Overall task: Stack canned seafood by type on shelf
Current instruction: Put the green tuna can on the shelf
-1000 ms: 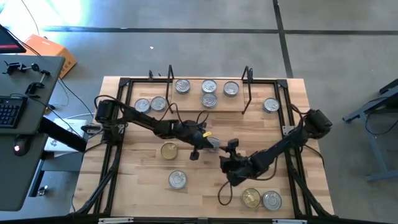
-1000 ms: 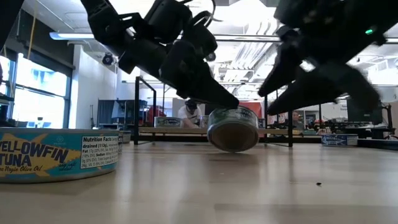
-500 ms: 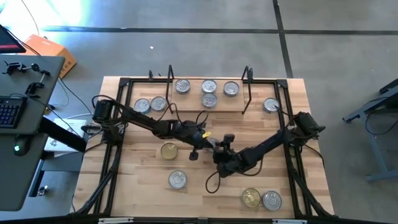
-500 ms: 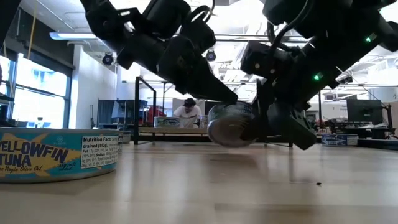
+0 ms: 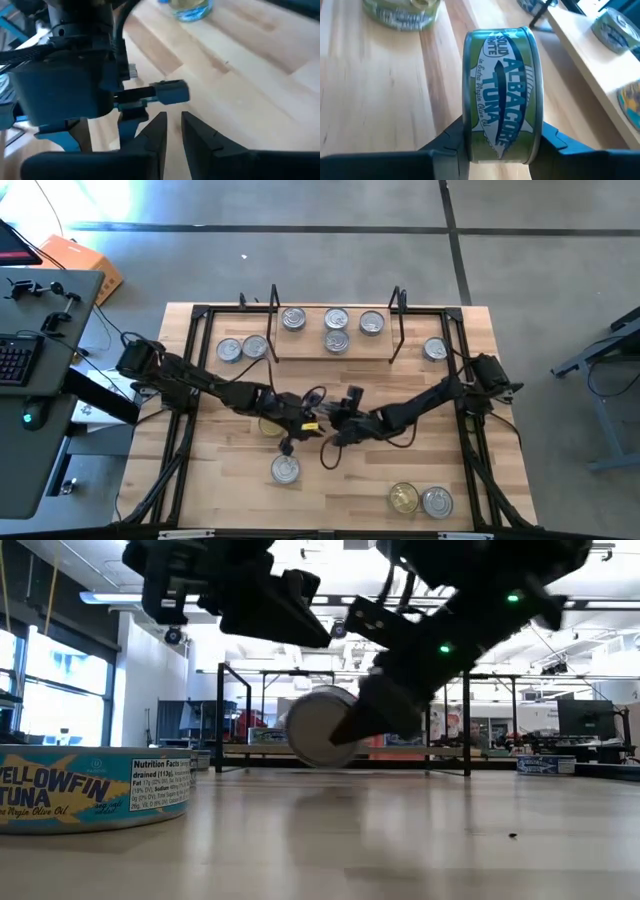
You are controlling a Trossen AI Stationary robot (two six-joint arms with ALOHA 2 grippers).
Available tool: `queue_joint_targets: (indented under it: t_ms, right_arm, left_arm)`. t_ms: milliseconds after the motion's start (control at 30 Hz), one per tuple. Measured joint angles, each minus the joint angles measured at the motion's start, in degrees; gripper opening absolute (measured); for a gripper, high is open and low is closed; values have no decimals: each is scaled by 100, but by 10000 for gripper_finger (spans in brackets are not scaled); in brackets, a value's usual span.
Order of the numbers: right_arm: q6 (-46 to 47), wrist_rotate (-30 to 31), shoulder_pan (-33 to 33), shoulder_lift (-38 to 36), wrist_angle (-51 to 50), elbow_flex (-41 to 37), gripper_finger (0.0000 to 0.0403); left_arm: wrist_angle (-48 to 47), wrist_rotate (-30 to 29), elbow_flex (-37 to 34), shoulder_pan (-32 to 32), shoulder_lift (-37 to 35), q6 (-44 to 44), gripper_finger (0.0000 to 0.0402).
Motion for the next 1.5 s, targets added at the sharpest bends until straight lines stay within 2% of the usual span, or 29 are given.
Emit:
queue_joint_targets:
  t_ms: [167,367,433,700,833,967,1133,1167,1233,1300,1367,1500]
  right_arm:
    - [-206,-427,-244,0,310,0,122]
    - [-236,-589,-294,0,338,0,122]
    - [-229,-590,-294,0,339,0,122]
    - [-198,-594,-294,0,365,0,122]
    - [-208,-584,-294,-2,403,0,122]
    - [-207,-607,-290,-2,374,0,122]
    - [-254,-727,-287,-10,413,2,124]
    - [-229,-702,-280,-11,418,7,135]
    - [-91,-813,-261,-36,341,19,177]
    - [128,-633,-208,-78,-5,15,220]
    - [513,-318,-105,-135,-415,11,248]
    - [1258,493,120,-275,-1337,13,262]
  left_arm:
    - [20,-298,0,-59,2,-499,55]
    - [-279,-1447,-2,-57,-24,-29,77]
    - [-230,-1649,-2,-53,-30,-16,100]
    - [-228,-1833,1,238,294,-61,225]
    - [-257,-2376,4,338,603,43,251]
    - [-237,-2476,4,299,704,0,229]
    - [-336,-2461,-7,148,575,-192,141]
    - [-359,-2458,-7,127,538,-257,120]
    - [-583,-2665,-7,77,432,-172,117]
    - [-913,-3112,-7,9,273,-249,117]
    - [-1252,-3871,-4,-69,123,-301,117]
    - [-1793,-5270,-4,-41,-141,-221,117]
